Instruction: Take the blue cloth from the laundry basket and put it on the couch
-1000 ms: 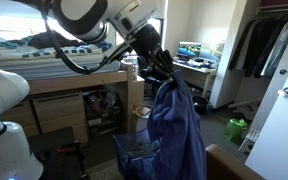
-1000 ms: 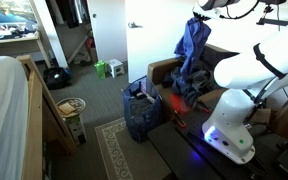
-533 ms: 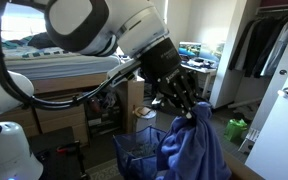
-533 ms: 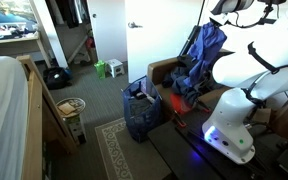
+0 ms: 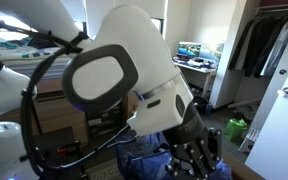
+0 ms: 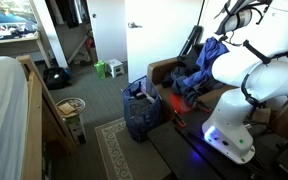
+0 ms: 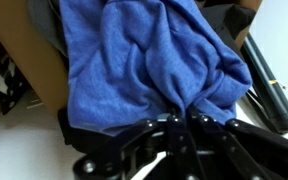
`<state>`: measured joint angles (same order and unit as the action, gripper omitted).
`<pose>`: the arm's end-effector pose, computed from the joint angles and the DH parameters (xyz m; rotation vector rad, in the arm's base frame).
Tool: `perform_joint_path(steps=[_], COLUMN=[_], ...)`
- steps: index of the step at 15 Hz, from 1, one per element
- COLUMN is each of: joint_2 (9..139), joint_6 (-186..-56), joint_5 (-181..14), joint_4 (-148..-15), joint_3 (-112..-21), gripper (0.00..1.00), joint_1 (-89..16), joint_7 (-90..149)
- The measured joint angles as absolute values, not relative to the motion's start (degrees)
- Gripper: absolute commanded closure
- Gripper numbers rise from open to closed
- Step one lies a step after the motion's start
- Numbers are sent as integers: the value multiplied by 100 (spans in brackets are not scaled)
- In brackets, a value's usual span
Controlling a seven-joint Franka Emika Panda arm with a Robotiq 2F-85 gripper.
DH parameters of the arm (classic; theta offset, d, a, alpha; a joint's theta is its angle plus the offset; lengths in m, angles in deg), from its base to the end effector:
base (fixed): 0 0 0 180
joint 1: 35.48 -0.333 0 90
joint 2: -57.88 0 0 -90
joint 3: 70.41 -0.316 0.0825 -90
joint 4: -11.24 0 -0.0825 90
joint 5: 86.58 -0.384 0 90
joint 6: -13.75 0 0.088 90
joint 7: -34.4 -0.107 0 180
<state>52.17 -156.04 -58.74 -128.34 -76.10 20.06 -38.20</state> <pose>0.3555 -0.3717 0.4078 1.9142 -2.1415 0.9565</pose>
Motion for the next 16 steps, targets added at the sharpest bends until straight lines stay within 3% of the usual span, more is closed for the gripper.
perform_joint_path(steps=[10, 11, 12, 14, 16], joint_2=[7695, 7885, 8053, 8260, 8287], joint_6=[-15383, -15372, -15369, -15369, -15369], joint_5=[-3989, -3937, -3929, -3929, -3929], joint_4=[-11655, -11545, -11449, -11289, -11184], joint_3=[-7486, -7415, -7366, -7345, -7341], gripper=[98, 88, 65, 61, 47], joint_1=[1642, 1563, 1500, 1437, 1370], joint_7=[-5818, -5892, -5927, -5929, -5931])
